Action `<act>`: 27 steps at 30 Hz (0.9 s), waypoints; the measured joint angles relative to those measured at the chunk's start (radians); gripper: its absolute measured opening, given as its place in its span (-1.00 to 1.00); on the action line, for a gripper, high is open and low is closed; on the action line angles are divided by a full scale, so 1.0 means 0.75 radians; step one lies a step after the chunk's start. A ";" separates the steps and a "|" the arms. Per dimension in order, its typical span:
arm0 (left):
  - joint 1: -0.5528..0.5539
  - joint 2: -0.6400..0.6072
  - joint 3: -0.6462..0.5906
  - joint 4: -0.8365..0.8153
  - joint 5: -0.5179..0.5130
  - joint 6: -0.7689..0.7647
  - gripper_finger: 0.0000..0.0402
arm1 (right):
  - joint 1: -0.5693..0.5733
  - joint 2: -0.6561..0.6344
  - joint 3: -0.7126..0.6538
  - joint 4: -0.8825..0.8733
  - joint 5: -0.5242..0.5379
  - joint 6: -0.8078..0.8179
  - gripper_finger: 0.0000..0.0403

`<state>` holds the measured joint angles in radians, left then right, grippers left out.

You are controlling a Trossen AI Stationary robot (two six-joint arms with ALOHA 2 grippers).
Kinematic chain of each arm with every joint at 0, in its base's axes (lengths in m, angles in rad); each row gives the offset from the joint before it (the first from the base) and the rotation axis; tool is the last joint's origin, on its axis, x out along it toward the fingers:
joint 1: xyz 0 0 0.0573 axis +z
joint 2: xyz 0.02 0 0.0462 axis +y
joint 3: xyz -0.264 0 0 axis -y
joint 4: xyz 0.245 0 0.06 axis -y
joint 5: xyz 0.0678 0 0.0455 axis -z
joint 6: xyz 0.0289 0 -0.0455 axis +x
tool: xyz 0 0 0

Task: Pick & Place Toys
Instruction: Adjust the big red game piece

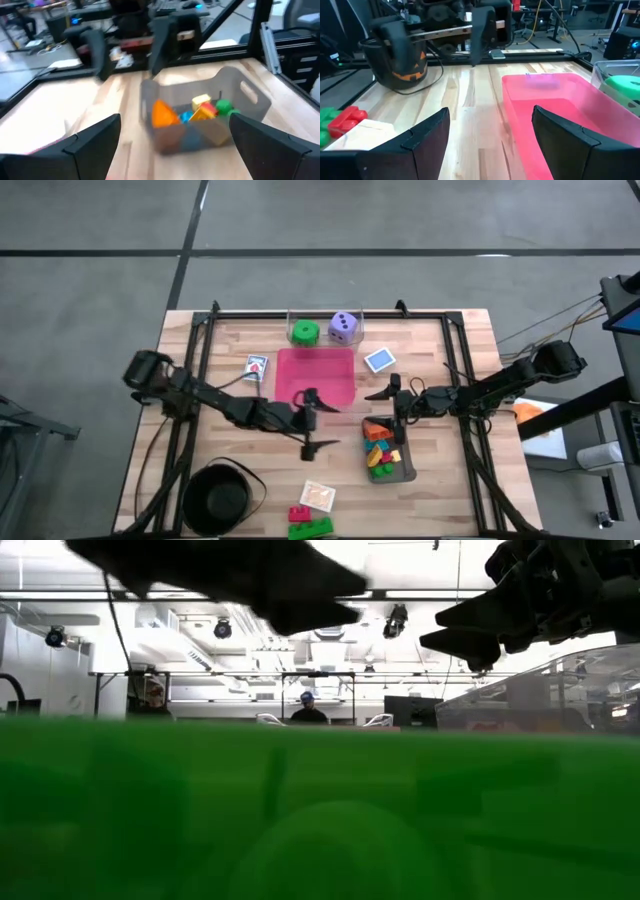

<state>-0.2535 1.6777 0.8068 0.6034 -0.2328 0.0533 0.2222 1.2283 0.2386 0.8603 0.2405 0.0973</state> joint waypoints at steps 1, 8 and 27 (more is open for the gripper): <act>0.000 -0.046 -0.050 0.000 -0.015 -0.008 0.86 | -0.001 0.000 0.000 0.003 0.000 -0.001 0.40; 0.000 -0.341 -0.337 -0.001 -0.090 -0.071 0.86 | -0.006 0.000 0.007 0.020 0.008 -0.015 0.40; 0.001 -0.737 -0.731 -0.002 -0.190 -0.139 0.86 | -0.021 0.000 0.168 -0.144 0.031 0.047 0.40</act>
<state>-0.2531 1.1248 0.2582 0.6018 -0.3752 -0.0508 0.2062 1.2282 0.3645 0.7527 0.2635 0.1329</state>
